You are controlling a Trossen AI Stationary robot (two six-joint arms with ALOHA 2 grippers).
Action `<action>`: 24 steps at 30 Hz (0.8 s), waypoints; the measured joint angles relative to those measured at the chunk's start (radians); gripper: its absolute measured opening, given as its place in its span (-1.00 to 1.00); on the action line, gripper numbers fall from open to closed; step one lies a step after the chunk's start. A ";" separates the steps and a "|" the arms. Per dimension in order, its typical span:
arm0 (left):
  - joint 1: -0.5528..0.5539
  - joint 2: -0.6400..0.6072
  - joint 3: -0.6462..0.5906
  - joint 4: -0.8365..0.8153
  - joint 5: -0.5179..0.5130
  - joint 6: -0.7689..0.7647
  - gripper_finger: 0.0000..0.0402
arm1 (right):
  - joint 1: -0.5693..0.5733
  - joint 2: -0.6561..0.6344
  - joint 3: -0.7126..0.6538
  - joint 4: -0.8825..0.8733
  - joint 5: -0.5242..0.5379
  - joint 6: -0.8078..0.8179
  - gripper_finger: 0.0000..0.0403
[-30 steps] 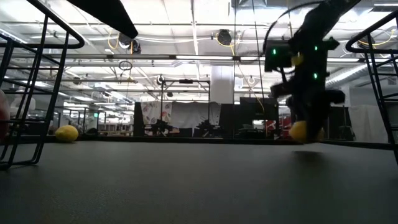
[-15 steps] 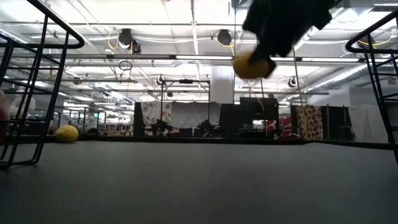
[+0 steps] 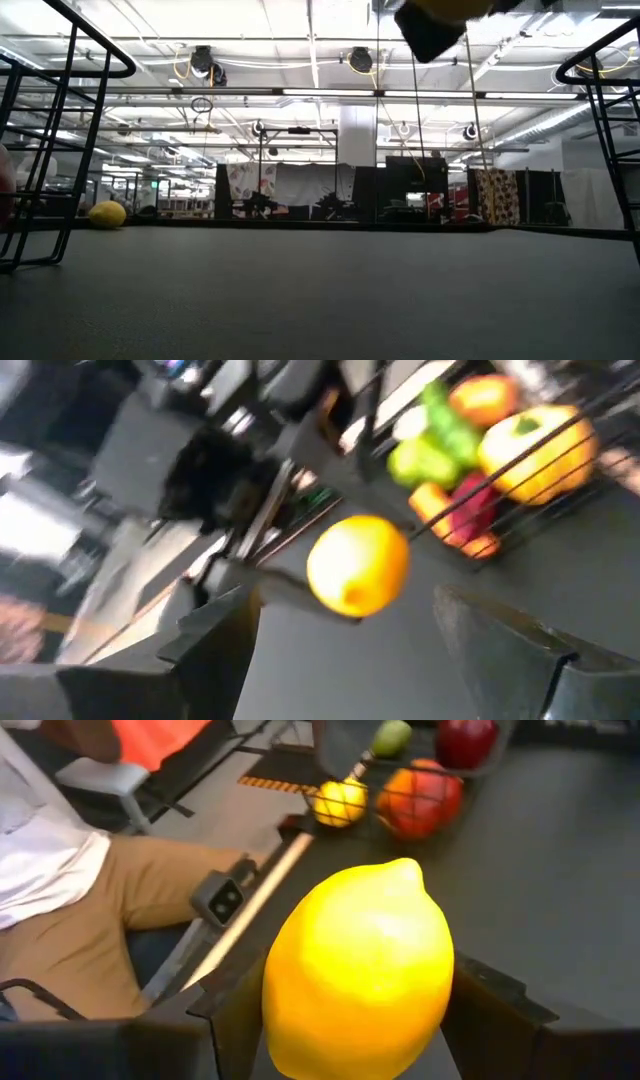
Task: Sort produce into baskets
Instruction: Put the right yellow lemon into the left wire basket
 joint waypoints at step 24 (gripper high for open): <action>0.076 0.123 0.000 0.088 0.219 0.240 0.52 | 0.019 0.109 -0.001 0.234 -0.001 -0.053 0.21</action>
